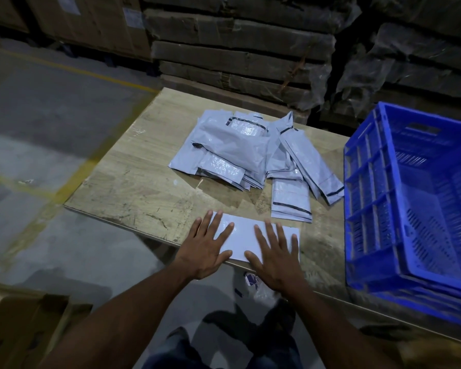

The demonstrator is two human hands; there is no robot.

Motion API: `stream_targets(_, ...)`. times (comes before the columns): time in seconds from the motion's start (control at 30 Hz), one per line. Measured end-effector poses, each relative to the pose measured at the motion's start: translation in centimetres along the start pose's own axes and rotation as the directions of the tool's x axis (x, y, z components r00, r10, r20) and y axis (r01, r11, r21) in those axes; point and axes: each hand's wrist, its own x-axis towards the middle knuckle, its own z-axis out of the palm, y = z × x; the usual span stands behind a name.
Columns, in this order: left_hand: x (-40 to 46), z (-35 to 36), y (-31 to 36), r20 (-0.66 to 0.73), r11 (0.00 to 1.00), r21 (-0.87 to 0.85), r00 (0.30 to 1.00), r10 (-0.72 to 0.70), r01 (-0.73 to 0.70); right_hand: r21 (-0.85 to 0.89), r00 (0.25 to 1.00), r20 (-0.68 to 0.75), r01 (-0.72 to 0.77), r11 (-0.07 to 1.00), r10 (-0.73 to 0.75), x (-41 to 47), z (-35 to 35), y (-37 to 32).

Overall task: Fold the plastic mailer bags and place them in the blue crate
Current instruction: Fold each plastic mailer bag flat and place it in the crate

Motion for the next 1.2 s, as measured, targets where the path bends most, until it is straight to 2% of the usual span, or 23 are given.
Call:
stream_targets(0.17, 0.7, -0.8, -0.8, 0.061, 1.0, 0.004, 0.998, 0.028, -0.028, 0.04, 0.996, 0.082, -0.038, 0.998, 0.035, -1.4, -0.8, 1.0)
stream_targets(0.33, 2.2, -1.6, -1.7, 0.175, 0.997, -0.005, 0.982, 0.072, -0.072, 0.007, 0.99, -0.062, 0.124, 0.992, -0.123, -1.9, -0.3, 0.9)
stream_targets(0.5, 1.3, -1.5, -1.2, 0.07, 0.992, 0.024, 0.99, 0.121, -0.123, -0.104, 0.965, -0.197, 0.158, 0.982, -0.176, -1.4, -0.3, 0.6)
stream_targets(0.6, 0.7, -1.5, -0.4, 0.025, 0.985, 0.084, 0.988, 0.151, -0.153, -0.04, 0.96, -0.247, 0.123, 0.992, -0.129, -0.8, -1.1, 0.2)
stream_targets(0.7, 0.7, -1.3, -0.4, -0.004, 0.996, 0.038, 0.997, 0.082, -0.082, 0.082, 0.946, -0.287, 0.181, 0.98, -0.15, -0.5, -1.7, 0.2)
stream_targets(0.77, 1.2, -1.7, -0.3, 0.012, 0.999, -0.016, 0.999, 0.043, -0.043, 0.043, 0.912, -0.331, 0.269, 0.962, -0.24, -1.2, -2.2, 0.4)
stream_targets(0.83, 1.6, -1.9, -0.2, 0.018, 0.997, -0.066, 0.999, 0.045, -0.044, -0.132, 0.824, -0.359, 0.419, 0.898, -0.438, -2.3, -2.9, 0.3)
stream_targets(0.93, 1.9, -1.8, 0.1, -0.013, 0.994, -0.104, 0.999, 0.033, -0.034, -0.309, 0.688, -0.239, 0.615, 0.726, -0.685, -2.7, -3.1, -0.3)
stream_targets(0.97, 2.0, -2.0, 0.3, -0.012, 0.993, -0.117, 0.999, 0.032, -0.033, -0.341, 0.686, -0.206, 0.619, 0.708, -0.698, -2.3, -3.0, -0.4)
stream_targets(1.0, 2.0, -2.0, 0.4, -0.009, 0.99, -0.142, 1.0, 0.026, -0.027, -0.353, 0.719, -0.171, 0.594, 0.723, -0.674, -1.7, -3.4, -0.4)
stream_targets(1.1, 1.7, -1.5, 0.3, -0.085, 0.947, -0.32, 0.994, -0.066, 0.036, -0.25, 0.812, -0.14, 0.525, 0.813, -0.567, 0.4, -5.6, -0.2)
stream_targets(1.2, 0.9, -0.4, -0.4, -0.177, 0.9, -0.433, 0.974, -0.139, 0.05, -0.193, 0.807, -0.195, 0.526, 0.828, -0.558, 0.9, -7.2, 0.8)
